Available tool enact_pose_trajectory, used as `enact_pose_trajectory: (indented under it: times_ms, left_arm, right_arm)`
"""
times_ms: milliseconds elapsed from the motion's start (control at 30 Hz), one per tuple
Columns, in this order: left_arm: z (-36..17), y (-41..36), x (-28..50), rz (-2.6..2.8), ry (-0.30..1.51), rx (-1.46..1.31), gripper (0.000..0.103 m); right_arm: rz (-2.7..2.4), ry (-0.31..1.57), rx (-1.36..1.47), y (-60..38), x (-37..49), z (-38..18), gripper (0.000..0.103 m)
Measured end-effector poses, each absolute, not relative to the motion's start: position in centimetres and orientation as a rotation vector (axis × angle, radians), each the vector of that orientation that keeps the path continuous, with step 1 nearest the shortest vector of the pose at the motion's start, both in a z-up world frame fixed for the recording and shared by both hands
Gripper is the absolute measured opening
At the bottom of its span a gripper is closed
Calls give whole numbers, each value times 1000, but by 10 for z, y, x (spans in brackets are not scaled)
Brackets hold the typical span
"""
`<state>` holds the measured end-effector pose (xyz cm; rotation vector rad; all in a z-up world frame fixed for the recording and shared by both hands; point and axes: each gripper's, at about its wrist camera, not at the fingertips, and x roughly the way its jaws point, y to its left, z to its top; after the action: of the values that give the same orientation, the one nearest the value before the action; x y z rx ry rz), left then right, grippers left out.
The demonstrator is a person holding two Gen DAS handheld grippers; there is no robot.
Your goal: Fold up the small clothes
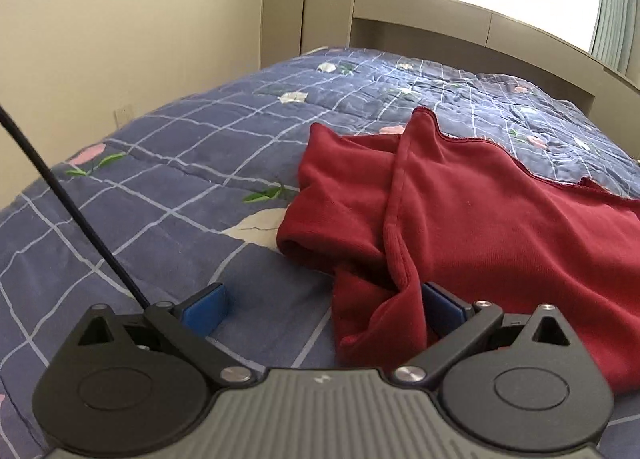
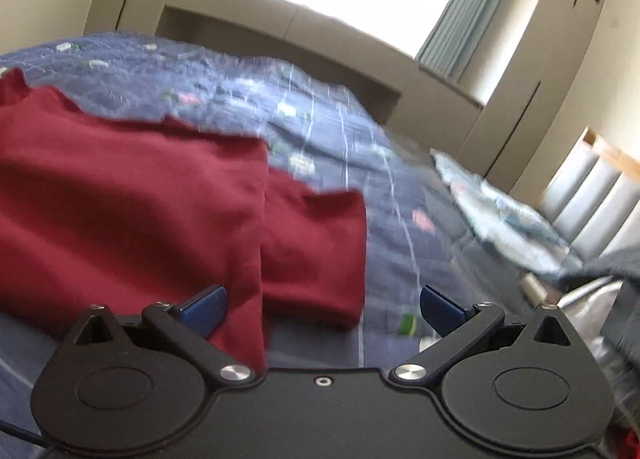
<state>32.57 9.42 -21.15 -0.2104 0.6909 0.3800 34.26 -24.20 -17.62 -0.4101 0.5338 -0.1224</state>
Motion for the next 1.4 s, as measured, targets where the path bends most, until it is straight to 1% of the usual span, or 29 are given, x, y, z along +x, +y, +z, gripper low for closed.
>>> enact_pose_trajectory:
  times_ms: [100,233,367,500,600,900,1133,1400]
  left_arm:
    - [-214,95,323,375,675,-221,103]
    - [-217,94,321,376,653,-223,103]
    - [-218,94,318,373,639,-229,103]
    - [-219,95,316,370,629,-234,103]
    - [-219,95,315,370,628,-234,103]
    - [-220,95,314,367,622,-237,103]
    - [-220,95,314,367,620,-234,103]
    - [-220,95,314,368,621,-233,103]
  right_arm:
    - [-82,491,-394,-228,359,-163,102]
    - [30,470,-417,-188,404,-162,102]
    - [155,500,-446,-142,450,-168,102]
    - [226,540,-507,-109,476,-179,102]
    - [234,537,-571,-99,480,-191,102]
    - [240,535,-481,-111,479,-200,102]
    - [239,527,-479,-112,478,-200,102]
    - [181,443,-620,-95,463,-205,102]
